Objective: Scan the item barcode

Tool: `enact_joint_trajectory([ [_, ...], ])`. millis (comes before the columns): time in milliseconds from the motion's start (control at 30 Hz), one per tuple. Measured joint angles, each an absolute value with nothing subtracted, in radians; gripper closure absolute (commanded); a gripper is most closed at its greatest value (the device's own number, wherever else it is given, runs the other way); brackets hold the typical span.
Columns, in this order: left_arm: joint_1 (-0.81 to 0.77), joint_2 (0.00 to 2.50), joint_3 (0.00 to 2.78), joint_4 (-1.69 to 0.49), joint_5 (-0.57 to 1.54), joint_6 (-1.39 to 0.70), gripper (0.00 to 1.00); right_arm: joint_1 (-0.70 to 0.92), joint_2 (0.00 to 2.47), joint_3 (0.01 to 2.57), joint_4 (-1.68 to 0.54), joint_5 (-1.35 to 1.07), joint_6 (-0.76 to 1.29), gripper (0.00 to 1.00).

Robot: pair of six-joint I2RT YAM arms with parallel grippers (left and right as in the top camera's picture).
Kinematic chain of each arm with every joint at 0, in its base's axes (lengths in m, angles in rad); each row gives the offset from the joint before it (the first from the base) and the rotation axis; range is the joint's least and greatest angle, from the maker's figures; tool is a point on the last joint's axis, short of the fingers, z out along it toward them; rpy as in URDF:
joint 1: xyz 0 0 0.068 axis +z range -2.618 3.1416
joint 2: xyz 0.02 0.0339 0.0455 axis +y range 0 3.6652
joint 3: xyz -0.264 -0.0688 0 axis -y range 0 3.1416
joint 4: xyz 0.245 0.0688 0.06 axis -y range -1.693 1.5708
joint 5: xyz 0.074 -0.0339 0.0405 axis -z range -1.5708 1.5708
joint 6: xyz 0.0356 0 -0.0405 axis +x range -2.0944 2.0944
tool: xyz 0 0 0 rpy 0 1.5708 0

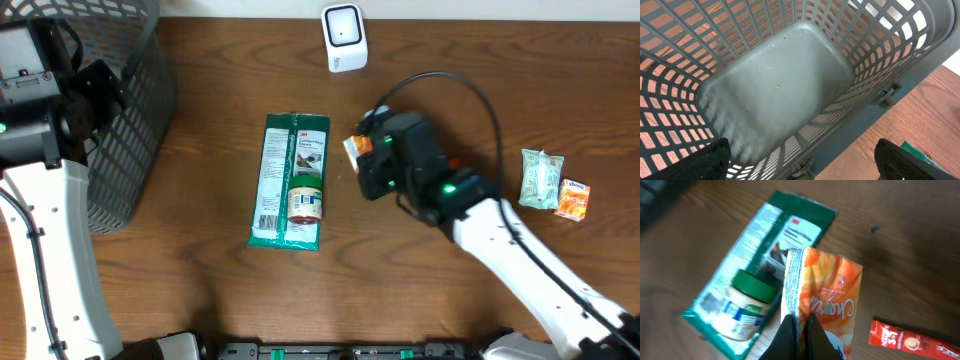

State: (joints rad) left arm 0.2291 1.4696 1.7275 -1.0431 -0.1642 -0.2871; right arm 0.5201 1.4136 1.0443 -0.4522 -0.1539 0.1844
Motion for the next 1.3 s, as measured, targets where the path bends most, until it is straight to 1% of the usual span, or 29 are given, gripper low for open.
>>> enact_joint_trajectory([
  [167,0.229,1.470,1.728,-1.043,-0.164,-0.287,0.07,0.433,1.390,1.044,-0.453,-0.357,0.191,0.99],
  [433,0.229,1.470,1.728,-1.043,-0.164,-0.287,0.08,0.264,1.390,1.044,-0.442,-0.776,0.199,0.99],
  [567,0.229,1.470,1.728,-1.043,-0.164,-0.287,0.07,0.169,1.390,1.044,-0.445,-0.911,0.202,0.99],
  [700,0.229,1.470,1.728,-1.043,-0.164,-0.287,0.07,0.090,1.390,1.044,-0.446,-0.989,0.202,0.99],
  [833,0.229,1.470,1.728,-1.043,-0.164,-0.287,0.08,0.047,1.390,1.044,-0.451,-1.042,0.202,0.99],
  [1300,0.229,1.470,1.728,-1.043,-0.164,-0.287,0.08,0.041,1.390,1.044,-0.461,-1.084,0.202,0.99],
])
